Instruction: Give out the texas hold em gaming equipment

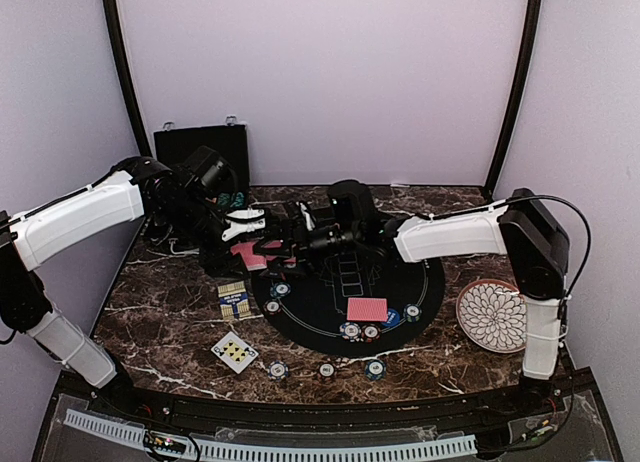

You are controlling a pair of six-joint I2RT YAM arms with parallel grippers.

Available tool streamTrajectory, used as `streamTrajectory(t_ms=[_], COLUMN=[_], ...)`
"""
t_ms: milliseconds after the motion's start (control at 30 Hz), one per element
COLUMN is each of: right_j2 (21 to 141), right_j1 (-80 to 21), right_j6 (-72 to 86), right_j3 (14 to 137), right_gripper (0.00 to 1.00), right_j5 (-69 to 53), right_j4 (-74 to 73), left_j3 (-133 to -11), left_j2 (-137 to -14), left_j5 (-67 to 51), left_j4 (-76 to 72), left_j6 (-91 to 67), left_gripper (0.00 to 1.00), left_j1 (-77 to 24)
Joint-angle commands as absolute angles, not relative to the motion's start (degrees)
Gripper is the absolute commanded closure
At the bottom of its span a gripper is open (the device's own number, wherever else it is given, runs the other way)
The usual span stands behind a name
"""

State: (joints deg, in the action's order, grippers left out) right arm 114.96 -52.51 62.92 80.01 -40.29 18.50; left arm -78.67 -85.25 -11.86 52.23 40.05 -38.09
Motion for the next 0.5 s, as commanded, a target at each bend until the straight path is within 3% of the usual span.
streamTrajectory(t_ms=[0,467], right_j2=[116.88,122.34], right_j1=[-52.98,-54.29], right_j6=[63.54,63.55], right_j3=[83.63,89.96], right_gripper=[0.25,0.23], right_j5=[-41.24,-44.90], right_j4=[20.45,17.94], left_j3=[-78.22,-78.71], left_j2=[-83.69,-83.95], left_j5=[-13.17,-13.34], left_j4=[51.28,51.76], left_j6=[39.74,39.64], left_gripper=[1.00,1.00], left_j1=[-38.02,-38.00])
